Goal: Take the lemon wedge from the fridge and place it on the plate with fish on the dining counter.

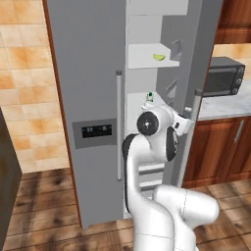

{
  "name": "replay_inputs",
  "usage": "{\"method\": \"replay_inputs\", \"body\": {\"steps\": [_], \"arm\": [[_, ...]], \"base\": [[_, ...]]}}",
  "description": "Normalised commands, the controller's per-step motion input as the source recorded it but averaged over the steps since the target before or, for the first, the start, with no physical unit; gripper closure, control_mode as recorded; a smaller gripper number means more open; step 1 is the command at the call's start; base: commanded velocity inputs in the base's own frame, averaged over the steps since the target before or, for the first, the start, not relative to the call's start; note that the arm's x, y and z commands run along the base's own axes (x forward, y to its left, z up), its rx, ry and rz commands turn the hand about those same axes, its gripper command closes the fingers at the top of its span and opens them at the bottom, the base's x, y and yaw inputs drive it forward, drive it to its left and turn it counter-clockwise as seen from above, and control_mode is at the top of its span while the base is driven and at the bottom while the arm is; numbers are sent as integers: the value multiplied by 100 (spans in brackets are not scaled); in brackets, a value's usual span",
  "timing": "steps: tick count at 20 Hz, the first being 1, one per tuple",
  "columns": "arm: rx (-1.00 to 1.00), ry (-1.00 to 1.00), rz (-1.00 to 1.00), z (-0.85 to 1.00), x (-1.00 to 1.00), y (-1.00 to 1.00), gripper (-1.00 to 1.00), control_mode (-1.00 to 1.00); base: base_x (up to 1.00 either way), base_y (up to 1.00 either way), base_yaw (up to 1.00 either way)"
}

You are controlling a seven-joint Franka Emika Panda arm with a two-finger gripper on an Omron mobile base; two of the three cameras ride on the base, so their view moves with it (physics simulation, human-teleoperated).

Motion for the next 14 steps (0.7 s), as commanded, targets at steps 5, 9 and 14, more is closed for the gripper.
{"method": "replay_inputs", "body": {"steps": [5, 9, 14], "arm": [[-8, 10, -37, 18, 33, 52, -100, -100], [-3, 13, -14, -5, 100, -30, -100, -100], [0, 7, -1, -7, 81, -58, -100, -100]], "base": [[0, 0, 0], [0, 0, 0], [0, 0, 0]]}}
